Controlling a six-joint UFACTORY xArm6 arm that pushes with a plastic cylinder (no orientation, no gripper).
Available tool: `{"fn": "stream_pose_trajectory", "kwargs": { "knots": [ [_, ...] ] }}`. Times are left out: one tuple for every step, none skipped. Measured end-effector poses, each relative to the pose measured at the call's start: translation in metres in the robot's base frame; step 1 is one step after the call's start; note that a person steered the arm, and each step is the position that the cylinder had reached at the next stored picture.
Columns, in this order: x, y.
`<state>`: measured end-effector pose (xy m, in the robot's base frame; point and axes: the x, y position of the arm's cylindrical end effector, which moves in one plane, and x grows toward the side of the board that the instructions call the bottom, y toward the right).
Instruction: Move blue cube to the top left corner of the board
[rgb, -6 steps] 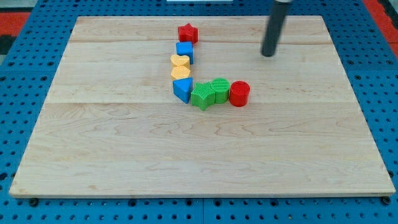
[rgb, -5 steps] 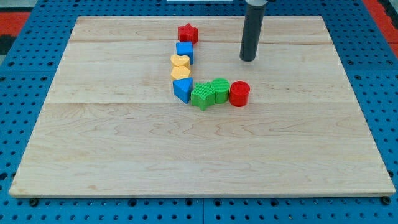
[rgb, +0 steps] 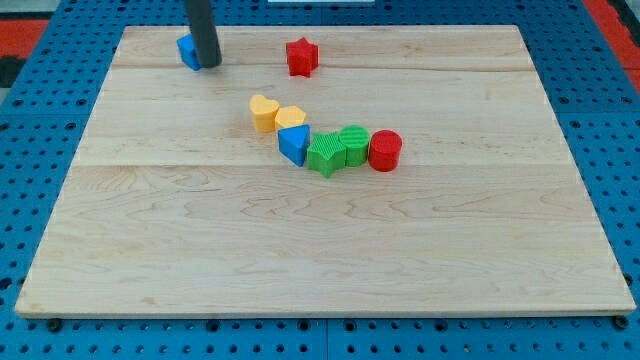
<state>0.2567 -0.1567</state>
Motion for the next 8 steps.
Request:
{"fn": "stream_pose_trajectory", "kwargs": {
  "knots": [
    [-0.016,0.017],
    [-0.025,0.008],
    [-0.025,-0.005],
    [-0.026,-0.005],
    [-0.026,-0.003],
    [-0.026,-0.002],
    [-0.017,0.027],
    [0.033,0.043]
  ]
}}
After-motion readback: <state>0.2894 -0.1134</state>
